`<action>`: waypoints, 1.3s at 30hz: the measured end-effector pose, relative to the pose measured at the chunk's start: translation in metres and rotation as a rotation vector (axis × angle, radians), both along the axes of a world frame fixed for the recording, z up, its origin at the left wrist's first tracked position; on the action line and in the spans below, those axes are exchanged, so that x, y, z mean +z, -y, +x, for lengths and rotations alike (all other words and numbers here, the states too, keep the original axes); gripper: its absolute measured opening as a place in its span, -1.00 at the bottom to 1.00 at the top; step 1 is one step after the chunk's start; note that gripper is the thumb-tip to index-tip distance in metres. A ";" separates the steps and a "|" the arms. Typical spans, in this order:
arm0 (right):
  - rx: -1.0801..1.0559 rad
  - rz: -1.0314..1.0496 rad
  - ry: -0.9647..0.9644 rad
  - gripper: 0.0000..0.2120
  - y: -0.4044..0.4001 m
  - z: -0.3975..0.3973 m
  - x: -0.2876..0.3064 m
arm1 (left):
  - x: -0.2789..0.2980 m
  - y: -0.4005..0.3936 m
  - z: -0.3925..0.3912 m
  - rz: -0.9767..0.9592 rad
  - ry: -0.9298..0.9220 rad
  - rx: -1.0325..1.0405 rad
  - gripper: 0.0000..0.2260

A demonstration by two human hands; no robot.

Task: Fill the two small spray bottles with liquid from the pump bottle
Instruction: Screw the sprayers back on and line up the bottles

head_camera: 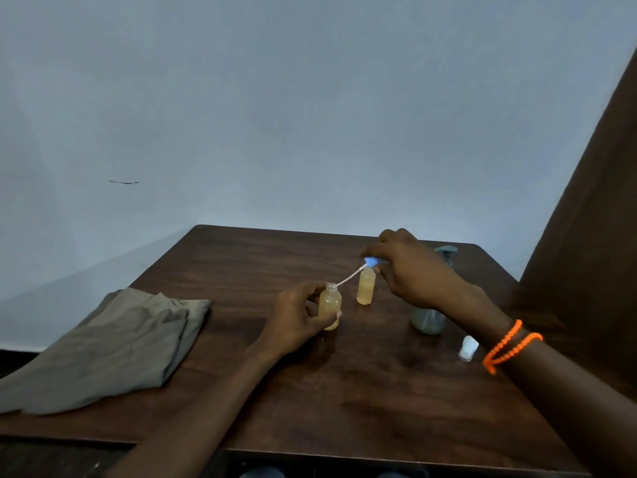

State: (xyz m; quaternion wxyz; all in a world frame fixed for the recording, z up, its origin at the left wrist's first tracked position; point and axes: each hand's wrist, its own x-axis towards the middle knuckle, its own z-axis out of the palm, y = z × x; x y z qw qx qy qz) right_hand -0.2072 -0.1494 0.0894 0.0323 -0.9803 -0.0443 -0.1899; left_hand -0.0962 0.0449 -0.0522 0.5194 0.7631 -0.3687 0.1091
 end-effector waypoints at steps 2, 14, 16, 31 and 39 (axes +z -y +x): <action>-0.007 -0.076 -0.024 -0.70 -0.007 0.007 0.004 | 0.000 0.000 0.000 -0.004 0.009 -0.007 -0.56; 0.192 -0.214 -0.405 -0.74 -0.042 0.056 0.007 | -0.003 0.000 0.003 0.033 0.025 -0.019 -0.52; 0.166 -0.192 -0.438 -0.81 -0.047 0.065 0.006 | -0.002 0.000 0.003 0.053 0.021 -0.026 -0.52; -0.113 -0.127 -0.471 -0.40 -0.047 0.071 -0.010 | 0.000 -0.001 -0.001 -0.024 -0.108 -0.028 -0.63; 0.114 0.000 -0.520 -0.83 -0.036 0.072 0.005 | 0.001 0.001 -0.001 -0.022 -0.101 -0.038 -0.61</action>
